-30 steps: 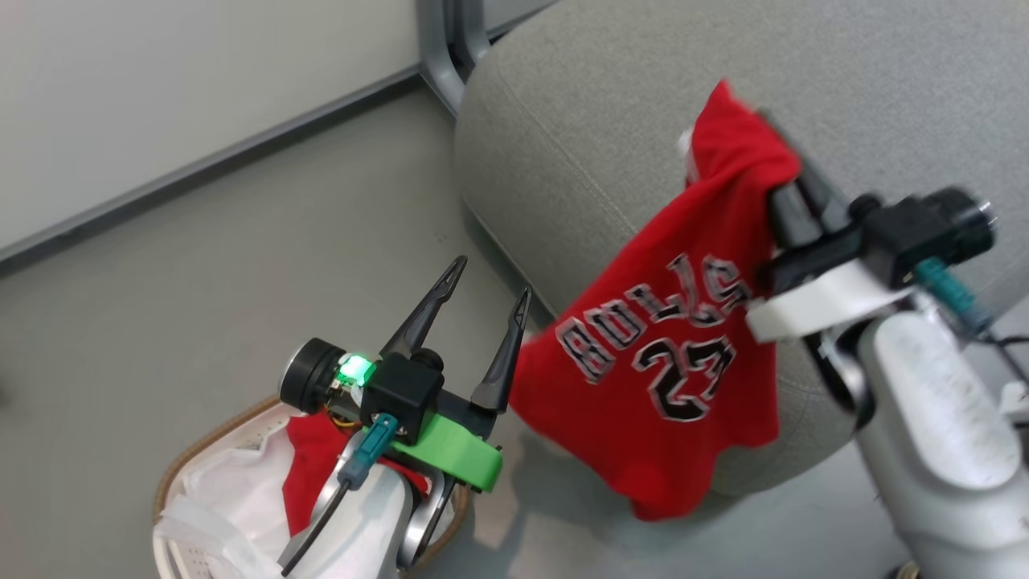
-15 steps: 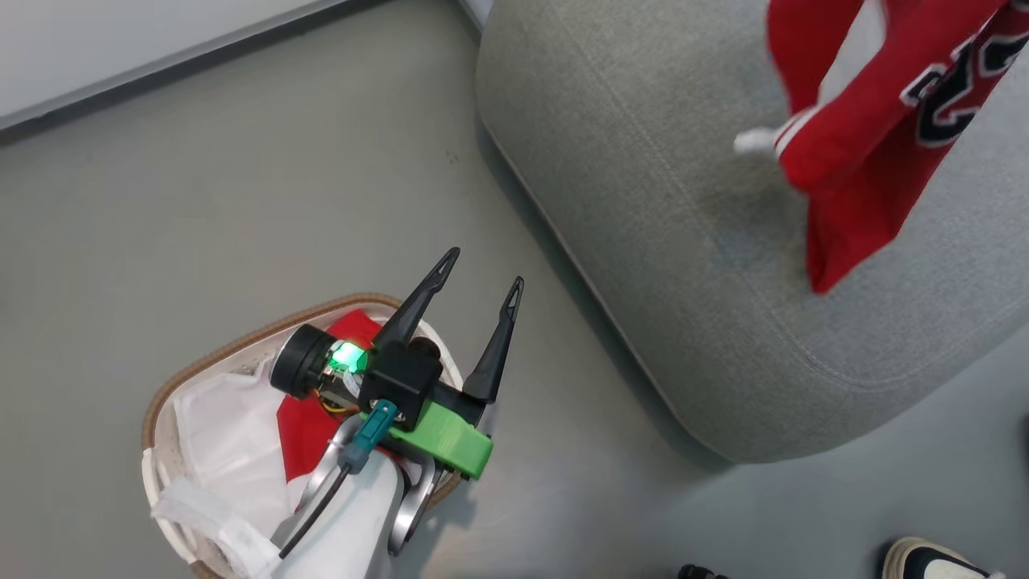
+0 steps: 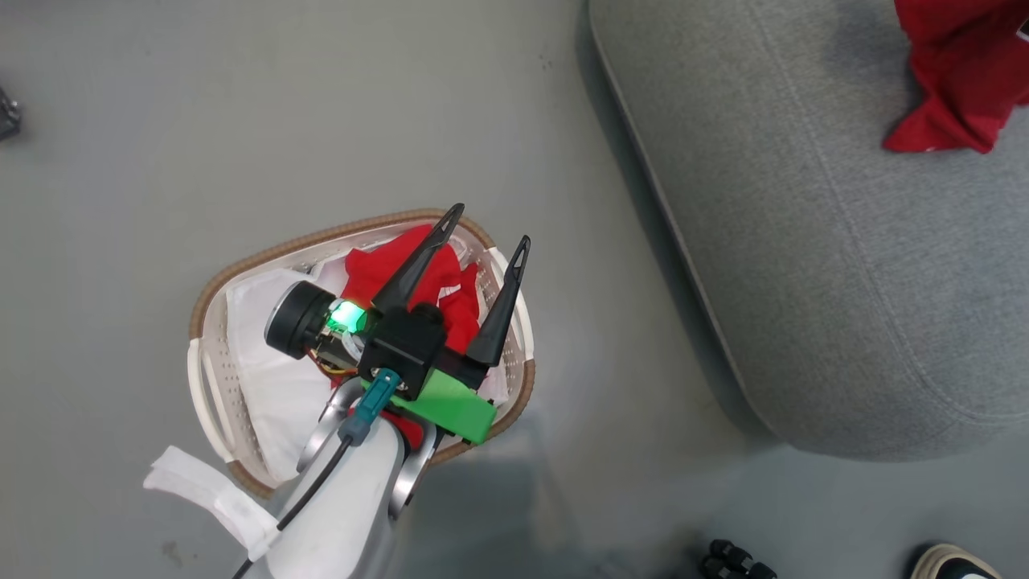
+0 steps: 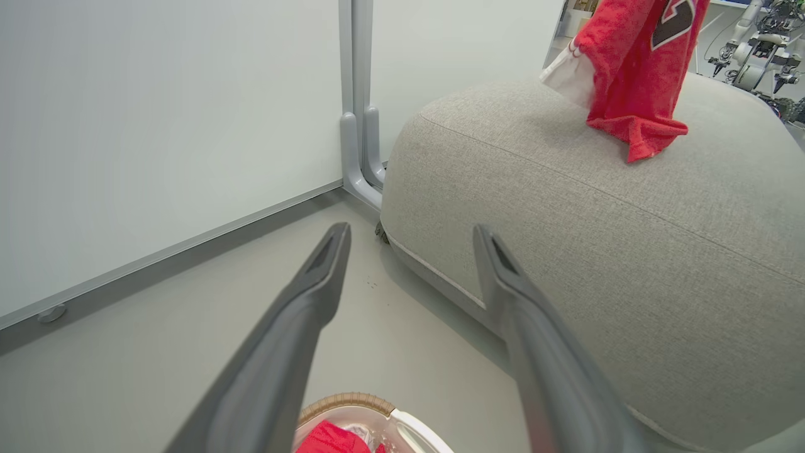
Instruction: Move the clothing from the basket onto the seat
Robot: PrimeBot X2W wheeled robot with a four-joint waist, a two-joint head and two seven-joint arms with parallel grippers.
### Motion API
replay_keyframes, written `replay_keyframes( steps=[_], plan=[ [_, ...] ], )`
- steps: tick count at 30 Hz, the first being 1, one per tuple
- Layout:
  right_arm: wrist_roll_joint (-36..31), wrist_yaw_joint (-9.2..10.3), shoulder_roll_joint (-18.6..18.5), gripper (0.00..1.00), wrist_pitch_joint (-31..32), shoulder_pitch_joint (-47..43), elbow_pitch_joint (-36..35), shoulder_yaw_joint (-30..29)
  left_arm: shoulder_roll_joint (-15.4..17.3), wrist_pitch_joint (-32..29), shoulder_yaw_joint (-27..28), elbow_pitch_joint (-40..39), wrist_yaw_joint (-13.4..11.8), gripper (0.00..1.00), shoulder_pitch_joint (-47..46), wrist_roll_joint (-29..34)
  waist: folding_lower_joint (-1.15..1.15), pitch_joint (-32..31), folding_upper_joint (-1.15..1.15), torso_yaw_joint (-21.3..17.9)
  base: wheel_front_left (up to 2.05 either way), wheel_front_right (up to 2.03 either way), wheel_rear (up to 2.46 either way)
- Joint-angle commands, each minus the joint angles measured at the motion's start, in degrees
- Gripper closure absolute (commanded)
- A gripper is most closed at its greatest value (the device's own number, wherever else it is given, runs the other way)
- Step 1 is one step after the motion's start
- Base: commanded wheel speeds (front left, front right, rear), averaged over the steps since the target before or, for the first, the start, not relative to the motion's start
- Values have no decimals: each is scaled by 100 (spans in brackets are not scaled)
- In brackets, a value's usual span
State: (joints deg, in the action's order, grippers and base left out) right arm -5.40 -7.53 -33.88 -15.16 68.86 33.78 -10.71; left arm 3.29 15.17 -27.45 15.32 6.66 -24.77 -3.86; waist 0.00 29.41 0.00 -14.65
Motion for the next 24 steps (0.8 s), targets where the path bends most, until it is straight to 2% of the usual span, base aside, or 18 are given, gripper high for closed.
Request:
replay_keyframes(
  steps=[1, 8, 9, 10, 11, 17, 24],
  plan=[
    [-65, 8, 1, 100, 1, -173, 123, -99, 19, -3, 25, 1, 18, 0, -132, 30, 0, 434, 0, 410, 0, 0, 0],
    [-345, 8, 272, 100, 1, -982, 857, -874, 3, -3, 87, 37, -16, 0, -171, 27, 0, 532, 0, 558, 0, 0, 0],
    [-367, 8, 319, 81, 1, -1063, 963, -979, 2, -3, 106, 55, -20, 0, -153, 23, 0, 518, 0, 560, 0, 0, 0],
    [-369, 8, 391, 12, 1, -1143, 1019, -1070, 1, -2, 118, 75, -23, 0, -129, 31, 0, 493, 0, 561, 0, 0, 0],
    [-393, 8, 438, 0, 1, -1242, 1066, -1146, 1, -2, 137, 91, -29, 0, -108, 35, 0, 469, 0, 562, 0, 0, 0],
    [-433, 8, 821, 0, 1, -2076, 961, -1609, 0, -2, 277, 181, -65, 0, 37, 22, 0, 186, 0, 580, 0, 0, 0],
    [-208, 8, 1352, 0, 1, -3038, 441, -1310, -6, -2, 493, 268, -171, 0, 289, -70, 0, -315, 0, 687, 0, 0, 0]
  ],
)
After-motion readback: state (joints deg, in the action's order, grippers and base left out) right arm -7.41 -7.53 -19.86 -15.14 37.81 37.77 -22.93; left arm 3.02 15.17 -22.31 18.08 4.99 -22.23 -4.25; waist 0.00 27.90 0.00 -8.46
